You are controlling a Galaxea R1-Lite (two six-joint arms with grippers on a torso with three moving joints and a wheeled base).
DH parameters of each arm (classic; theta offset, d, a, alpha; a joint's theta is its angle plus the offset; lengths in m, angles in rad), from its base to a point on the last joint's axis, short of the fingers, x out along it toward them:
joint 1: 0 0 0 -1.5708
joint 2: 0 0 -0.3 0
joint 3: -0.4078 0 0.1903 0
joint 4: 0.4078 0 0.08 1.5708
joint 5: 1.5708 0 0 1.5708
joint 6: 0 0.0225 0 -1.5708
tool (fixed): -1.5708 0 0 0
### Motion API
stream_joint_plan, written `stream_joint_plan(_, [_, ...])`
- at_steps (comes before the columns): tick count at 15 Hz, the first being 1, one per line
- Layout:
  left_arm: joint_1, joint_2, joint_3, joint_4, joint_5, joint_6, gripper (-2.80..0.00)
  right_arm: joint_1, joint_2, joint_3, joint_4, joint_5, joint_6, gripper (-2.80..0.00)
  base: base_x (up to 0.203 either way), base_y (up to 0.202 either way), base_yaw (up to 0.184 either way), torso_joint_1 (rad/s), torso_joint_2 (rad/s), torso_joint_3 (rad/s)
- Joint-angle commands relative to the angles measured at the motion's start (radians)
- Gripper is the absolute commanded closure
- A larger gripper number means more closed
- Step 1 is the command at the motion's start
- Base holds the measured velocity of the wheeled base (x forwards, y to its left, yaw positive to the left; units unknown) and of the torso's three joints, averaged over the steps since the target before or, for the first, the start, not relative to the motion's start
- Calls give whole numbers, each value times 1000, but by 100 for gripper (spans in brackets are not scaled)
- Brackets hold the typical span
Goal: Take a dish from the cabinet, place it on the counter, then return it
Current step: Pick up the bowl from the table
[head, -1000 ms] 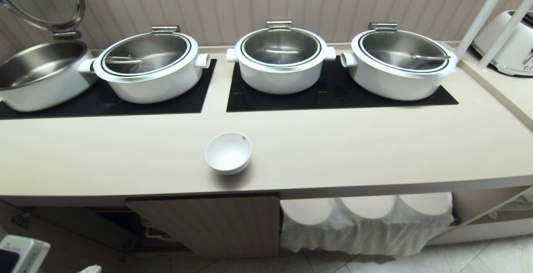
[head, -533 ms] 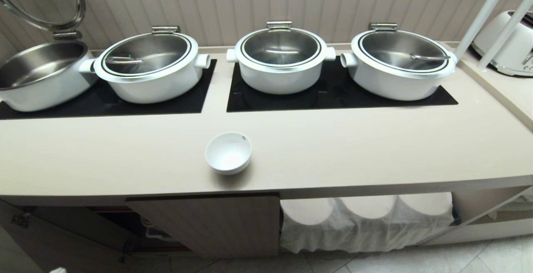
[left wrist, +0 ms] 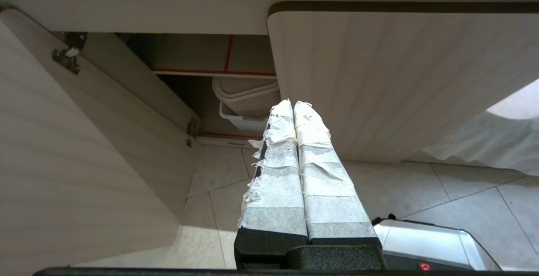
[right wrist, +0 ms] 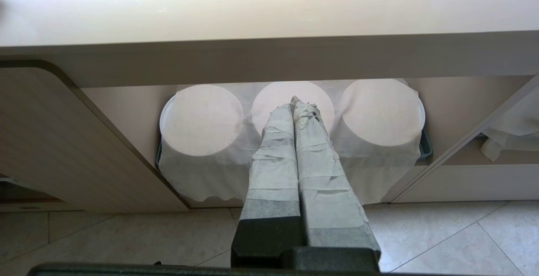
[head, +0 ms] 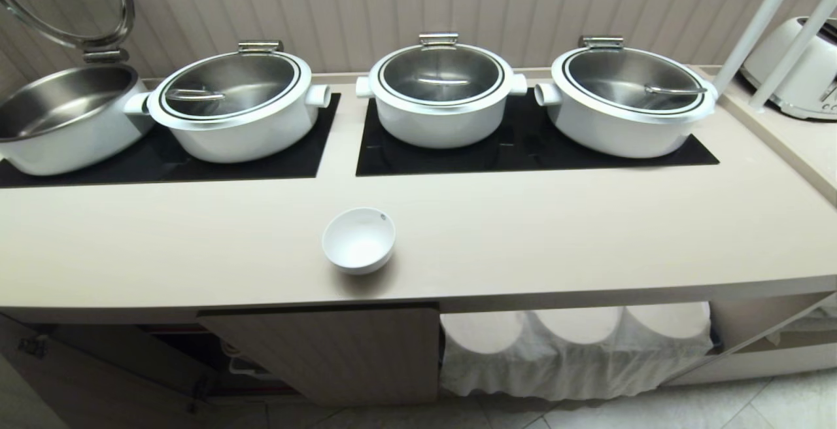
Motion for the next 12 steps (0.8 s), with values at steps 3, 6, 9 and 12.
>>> stream_joint_plan(3, [-52, 0, 0, 0, -3, 0, 0, 1, 0, 0, 0, 0, 1, 0, 0, 0, 0, 0, 0, 0])
stream_joint_plan(6, [-69, 0, 0, -1, -3, 0, 0, 1, 0, 0, 0, 0, 0, 0, 0, 0, 0, 0, 0, 0])
stream_joint_plan(9, [-119, -13, 0, -1, -3, -3, 0, 0, 0, 0, 0, 0, -1, 0, 0, 0, 0, 0, 0, 0])
stream_joint_plan(12, [-119, -66, 0, 13, -6, -6, 0, 1, 0, 0, 0, 0, -1, 0, 0, 0, 0, 0, 0, 0])
